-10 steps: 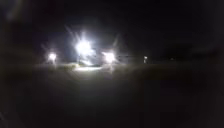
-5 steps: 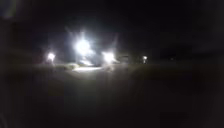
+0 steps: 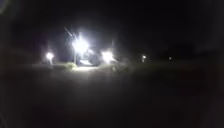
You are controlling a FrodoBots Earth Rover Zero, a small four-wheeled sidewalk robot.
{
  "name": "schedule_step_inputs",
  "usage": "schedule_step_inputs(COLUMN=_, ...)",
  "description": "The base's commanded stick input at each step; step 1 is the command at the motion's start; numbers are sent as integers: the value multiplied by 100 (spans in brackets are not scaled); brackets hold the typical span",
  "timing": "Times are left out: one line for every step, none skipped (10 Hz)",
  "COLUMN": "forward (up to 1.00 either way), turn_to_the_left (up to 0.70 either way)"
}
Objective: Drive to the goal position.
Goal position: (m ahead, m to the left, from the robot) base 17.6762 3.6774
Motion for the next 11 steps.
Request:
schedule_step_inputs(forward=3, turn_to_the_left=0)
schedule_step_inputs(forward=50, turn_to_the_left=0)
schedule_step_inputs(forward=70, turn_to_the_left=0)
schedule_step_inputs(forward=70, turn_to_the_left=0)
schedule_step_inputs(forward=70, turn_to_the_left=27)
schedule_step_inputs(forward=70, turn_to_the_left=20)
schedule_step_inputs(forward=70, turn_to_the_left=5)
schedule_step_inputs(forward=70, turn_to_the_left=0)
schedule_step_inputs(forward=70, turn_to_the_left=0)
schedule_step_inputs(forward=70, turn_to_the_left=0)
schedule_step_inputs(forward=70, turn_to_the_left=0)
